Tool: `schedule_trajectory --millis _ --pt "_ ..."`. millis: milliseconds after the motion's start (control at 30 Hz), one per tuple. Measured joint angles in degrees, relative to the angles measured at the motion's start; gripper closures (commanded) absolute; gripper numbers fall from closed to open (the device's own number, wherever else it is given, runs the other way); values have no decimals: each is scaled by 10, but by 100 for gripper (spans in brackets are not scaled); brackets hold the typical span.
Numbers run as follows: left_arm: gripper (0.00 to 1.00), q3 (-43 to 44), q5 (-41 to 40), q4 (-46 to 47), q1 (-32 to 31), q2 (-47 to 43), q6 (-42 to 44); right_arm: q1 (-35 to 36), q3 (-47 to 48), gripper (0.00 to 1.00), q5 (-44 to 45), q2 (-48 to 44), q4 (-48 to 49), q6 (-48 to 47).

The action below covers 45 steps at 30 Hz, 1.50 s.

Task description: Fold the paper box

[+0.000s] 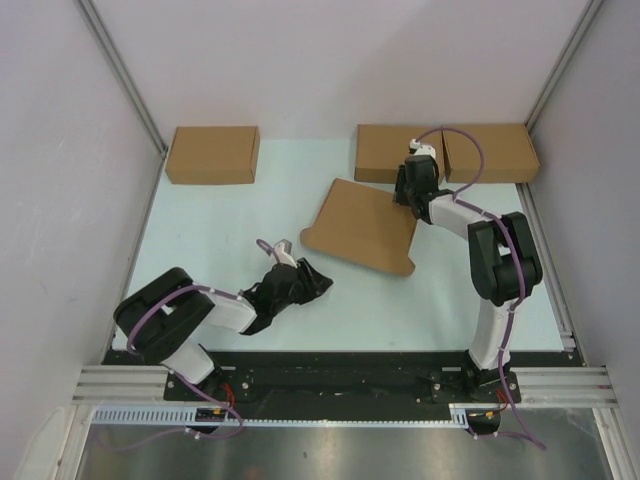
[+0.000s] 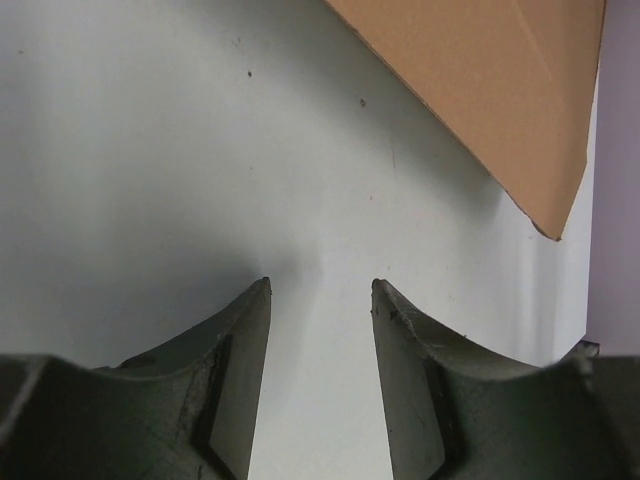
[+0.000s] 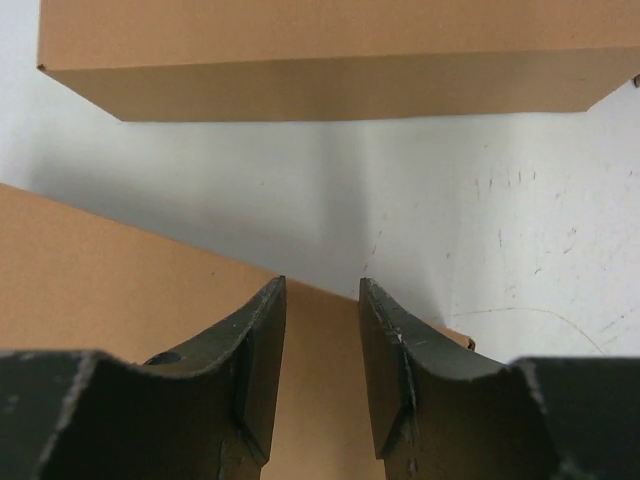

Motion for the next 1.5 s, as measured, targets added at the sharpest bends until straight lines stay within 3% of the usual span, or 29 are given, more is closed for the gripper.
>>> schedule_trajectory --millis 500,767,1133,1333,1500 --pt "43 23 1 50 0 49 -12 -4 32 59 5 43 14 0" --pt "41 23 -40 73 0 57 -13 16 28 59 15 45 16 16" --pt "40 82 -67 157 0 159 -8 63 -4 58 -3 48 45 26" --pt "39 82 -97 151 9 152 -3 94 -23 58 -8 28 30 36" --pt "38 72 -126 101 15 92 14 125 -51 58 -38 1 -6 75"
